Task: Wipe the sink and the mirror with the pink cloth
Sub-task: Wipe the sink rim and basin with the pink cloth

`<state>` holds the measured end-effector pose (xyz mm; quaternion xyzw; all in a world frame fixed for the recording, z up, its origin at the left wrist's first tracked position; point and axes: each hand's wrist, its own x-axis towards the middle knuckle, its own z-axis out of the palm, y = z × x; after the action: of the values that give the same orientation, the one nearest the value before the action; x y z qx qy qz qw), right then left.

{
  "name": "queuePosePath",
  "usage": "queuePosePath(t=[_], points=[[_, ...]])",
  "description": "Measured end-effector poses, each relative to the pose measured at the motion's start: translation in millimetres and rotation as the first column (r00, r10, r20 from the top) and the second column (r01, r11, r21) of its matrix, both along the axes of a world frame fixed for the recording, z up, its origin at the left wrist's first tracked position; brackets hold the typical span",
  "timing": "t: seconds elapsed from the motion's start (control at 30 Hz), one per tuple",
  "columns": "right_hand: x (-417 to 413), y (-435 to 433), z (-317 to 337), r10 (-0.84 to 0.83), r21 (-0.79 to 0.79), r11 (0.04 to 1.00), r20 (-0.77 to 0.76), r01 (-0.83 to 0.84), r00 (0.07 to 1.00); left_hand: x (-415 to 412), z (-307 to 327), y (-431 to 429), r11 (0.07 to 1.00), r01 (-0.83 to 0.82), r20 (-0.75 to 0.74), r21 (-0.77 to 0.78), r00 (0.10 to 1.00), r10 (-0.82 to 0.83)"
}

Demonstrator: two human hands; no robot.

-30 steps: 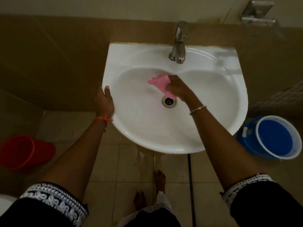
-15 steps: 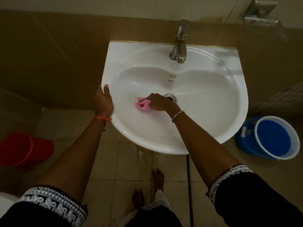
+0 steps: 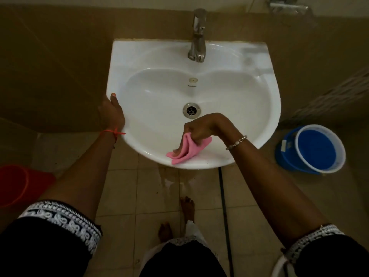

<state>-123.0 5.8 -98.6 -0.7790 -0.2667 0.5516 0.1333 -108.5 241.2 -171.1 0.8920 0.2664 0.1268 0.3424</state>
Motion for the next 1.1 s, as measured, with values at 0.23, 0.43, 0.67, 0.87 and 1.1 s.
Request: queuePosePath(t=[0.23, 0.43, 0.67, 0.87, 1.1], points=[[1.7, -4.2, 16.6, 0.156, -0.325, 0.94, 0.143, -0.103, 0.977, -2.4, 2.1, -2.0, 1.0, 0.003, -0.002, 0.016, 1.0, -0.003], [22.0, -18.6, 22.9, 0.042, -0.445, 0.888, 0.339, 0.121, 0.94, 1.3, -2.5, 2.1, 1.0, 0.0, -0.019, 0.026, 1.0, 0.001], [57.7, -13.1, -15.3, -0.746, 0.524, 0.664, 0.417, 0.534, 0.518, 1.2, -2.3, 0.6, 1.0, 0.002, 0.008, -0.011, 1.0, -0.002], [40.4, 36.4, -63.5, -0.506, 0.413, 0.848, 0.819, 0.332, 0.272, -0.5, -2.9, 2.6, 0.999, 0.016, 0.007, -0.036, 1.0, -0.016], [59.3, 70.7, -72.3, 0.2, -0.2, 0.936, 0.979, -0.29, -0.029, -3.2, 1.0, 1.3, 0.999, 0.046, 0.017, -0.023, 0.999, -0.046]])
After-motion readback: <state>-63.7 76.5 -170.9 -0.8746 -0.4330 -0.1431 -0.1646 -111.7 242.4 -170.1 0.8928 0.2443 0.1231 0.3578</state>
